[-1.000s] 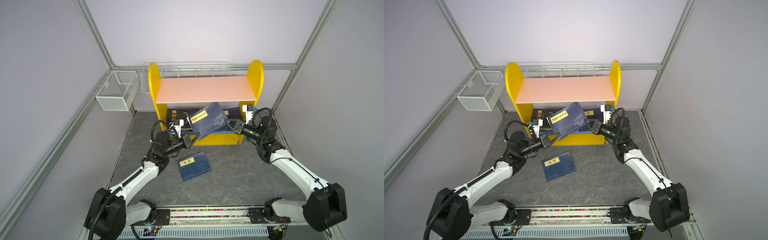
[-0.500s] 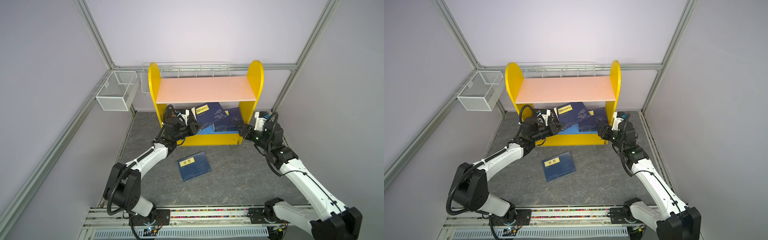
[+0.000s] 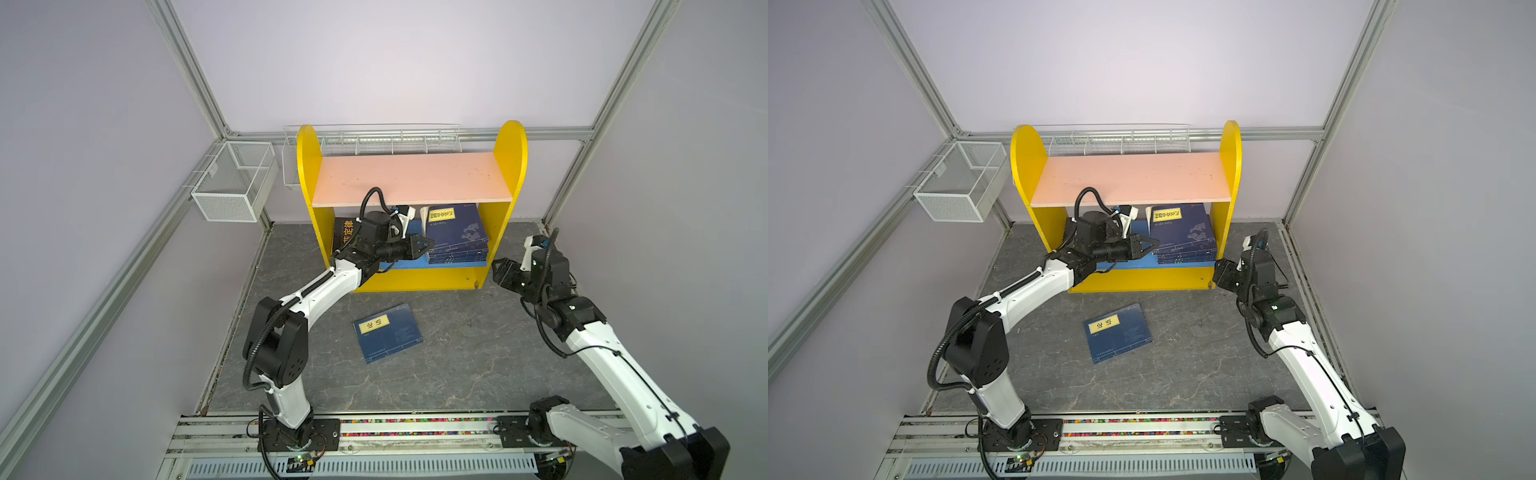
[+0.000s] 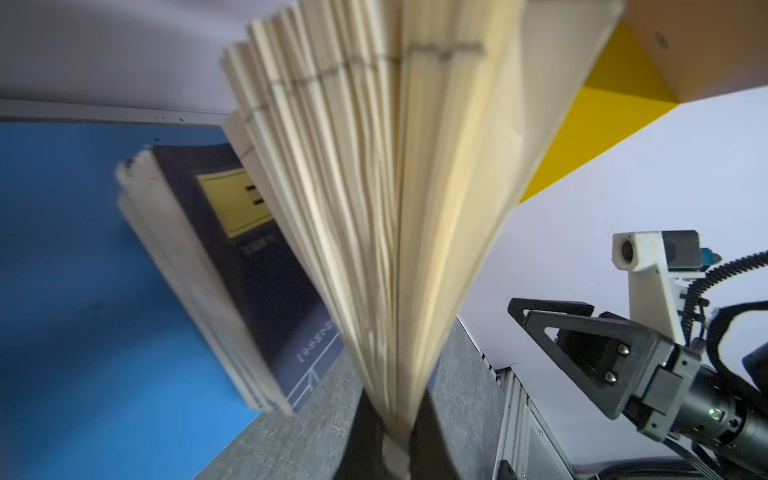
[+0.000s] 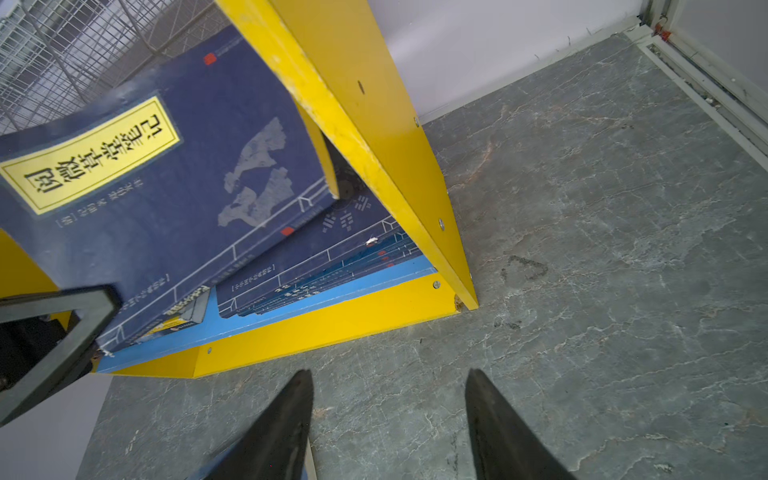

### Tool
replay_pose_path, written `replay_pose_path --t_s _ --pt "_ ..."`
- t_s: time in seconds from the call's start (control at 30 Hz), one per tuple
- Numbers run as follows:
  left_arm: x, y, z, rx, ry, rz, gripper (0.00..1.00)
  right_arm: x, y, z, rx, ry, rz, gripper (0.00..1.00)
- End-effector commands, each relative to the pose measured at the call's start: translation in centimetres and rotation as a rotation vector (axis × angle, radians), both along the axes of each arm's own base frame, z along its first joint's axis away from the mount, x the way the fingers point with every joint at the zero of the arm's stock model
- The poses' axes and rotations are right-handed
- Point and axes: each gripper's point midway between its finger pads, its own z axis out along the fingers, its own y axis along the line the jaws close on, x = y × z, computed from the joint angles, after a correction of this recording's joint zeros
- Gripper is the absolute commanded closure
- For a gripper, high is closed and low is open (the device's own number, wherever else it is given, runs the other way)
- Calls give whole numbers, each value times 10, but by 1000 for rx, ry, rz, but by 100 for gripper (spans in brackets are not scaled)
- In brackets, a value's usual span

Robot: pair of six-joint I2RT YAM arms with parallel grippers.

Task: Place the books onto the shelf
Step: 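Lower the book flat onto the stack with the left gripper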

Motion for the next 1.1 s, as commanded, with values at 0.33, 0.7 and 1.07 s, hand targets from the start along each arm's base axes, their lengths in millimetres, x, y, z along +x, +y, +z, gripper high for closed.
replay_pose_path --t_s 0.33,0.7,1.07 --pt "20 -10 -12 69 62 -9 100 -6 -7 -8 -14 26 -12 38" --pt "36 -14 -26 116 72 14 100 -6 -5 -5 -13 22 1 38" --pt "52 -9 -23 77 55 95 100 -7 0 -4 10 18 30 38"
